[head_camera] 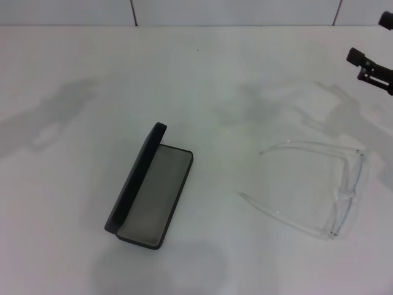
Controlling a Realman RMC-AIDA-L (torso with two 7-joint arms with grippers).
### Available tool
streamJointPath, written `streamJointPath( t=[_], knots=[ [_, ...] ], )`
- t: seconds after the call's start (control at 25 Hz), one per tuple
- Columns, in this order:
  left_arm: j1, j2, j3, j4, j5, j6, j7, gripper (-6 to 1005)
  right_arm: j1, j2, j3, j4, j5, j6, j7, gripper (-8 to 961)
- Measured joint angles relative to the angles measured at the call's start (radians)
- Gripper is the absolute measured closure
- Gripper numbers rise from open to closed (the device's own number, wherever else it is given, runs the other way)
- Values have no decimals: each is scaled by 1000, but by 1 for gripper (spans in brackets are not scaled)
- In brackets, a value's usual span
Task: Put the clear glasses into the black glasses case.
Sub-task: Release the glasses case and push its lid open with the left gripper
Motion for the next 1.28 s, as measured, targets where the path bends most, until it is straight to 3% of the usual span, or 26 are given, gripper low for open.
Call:
streamJointPath(
  t=[0.08, 0.2, 0.28, 0.32, 0.36, 0.48, 0.52, 0.72, 0.88, 1.04, 1.28],
  knots=[
    [31, -9, -4, -6, -43, -4, 35, 631, 6, 1, -1, 0, 0, 0, 18, 111],
    [66, 15, -6, 55, 20, -25, 77, 634, 10, 1, -3, 0, 0, 0, 38, 111],
    [84, 15, -6, 102, 51, -41, 91, 636, 11, 1, -4, 1, 0, 0, 46, 111],
    [107, 9, -6, 160, 82, -63, 111, 637, 12, 1, -4, 1, 0, 2, 48, 112],
    [168, -26, -5, 288, 141, -126, 175, 639, 13, 2, -4, 1, -1, 4, 51, 112],
    [230, -56, 23, 422, 200, -221, 208, 646, 14, 3, -4, 1, -2, 19, 53, 112],
    [246, -55, 45, 463, 233, -265, 187, 649, 14, 3, -4, 1, -2, 24, 53, 112],
    [271, -53, 131, 667, 517, -451, -46, 646, 17, 7, -5, -2, -7, 65, 57, 111],
    [271, -53, 230, 843, 818, -555, -358, 641, 34, 16, -6, -3, -21, 117, 62, 111],
    [237, -48, 318, 946, 1133, -558, -617, 636, 43, 22, -6, -3, -25, 138, 60, 111],
    [178, -42, 349, 968, 1287, -440, -767, 627, 49, 23, -6, -3, -25, 139, 56, 111]
  ],
)
